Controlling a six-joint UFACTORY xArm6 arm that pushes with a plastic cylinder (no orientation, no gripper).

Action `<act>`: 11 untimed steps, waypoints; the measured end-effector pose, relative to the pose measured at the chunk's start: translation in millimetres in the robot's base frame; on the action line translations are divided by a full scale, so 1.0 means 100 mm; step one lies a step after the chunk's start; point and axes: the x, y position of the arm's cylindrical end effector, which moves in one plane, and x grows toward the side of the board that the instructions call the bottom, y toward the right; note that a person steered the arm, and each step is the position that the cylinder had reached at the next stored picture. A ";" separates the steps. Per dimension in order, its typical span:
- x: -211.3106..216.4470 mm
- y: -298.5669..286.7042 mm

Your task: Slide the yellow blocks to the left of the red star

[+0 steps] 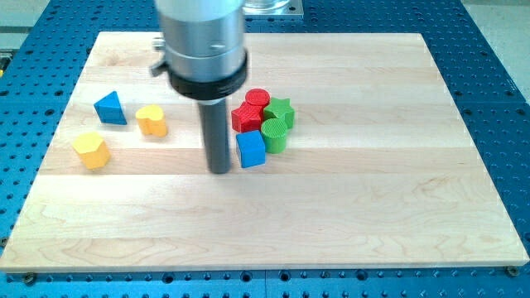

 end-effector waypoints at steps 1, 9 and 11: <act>0.21 -1.25; -1.02 -0.17; -0.44 -1.96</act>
